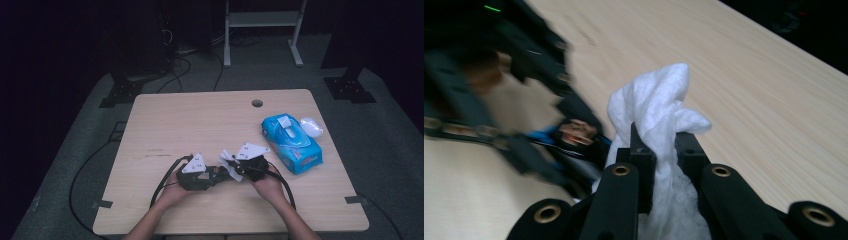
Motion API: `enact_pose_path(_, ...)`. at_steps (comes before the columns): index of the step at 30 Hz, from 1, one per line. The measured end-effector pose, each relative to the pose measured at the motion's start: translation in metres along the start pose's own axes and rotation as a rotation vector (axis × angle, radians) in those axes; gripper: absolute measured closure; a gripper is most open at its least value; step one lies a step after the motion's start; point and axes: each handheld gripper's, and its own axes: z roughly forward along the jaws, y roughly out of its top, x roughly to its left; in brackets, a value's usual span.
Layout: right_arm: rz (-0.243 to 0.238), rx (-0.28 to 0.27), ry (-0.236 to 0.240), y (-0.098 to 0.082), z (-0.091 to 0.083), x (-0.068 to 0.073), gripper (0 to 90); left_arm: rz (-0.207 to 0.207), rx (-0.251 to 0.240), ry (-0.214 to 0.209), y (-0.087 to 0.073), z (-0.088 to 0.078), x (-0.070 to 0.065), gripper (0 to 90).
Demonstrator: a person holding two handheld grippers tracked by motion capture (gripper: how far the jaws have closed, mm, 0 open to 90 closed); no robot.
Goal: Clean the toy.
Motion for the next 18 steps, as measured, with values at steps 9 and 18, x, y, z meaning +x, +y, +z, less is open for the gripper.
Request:
enact_pose_path(9,0.042,-0.054,0.100,-0.002,0.010,0.023,82.5,-0.026,-0.021,0.001,0.001,0.006,-0.002,59.2)
enact_pose_path(18,0.091,-0.037,0.048,-0.010,0.002,0.008,82.7,-0.029,-0.028,0.009,-0.001,0.004,-0.002,59.6)
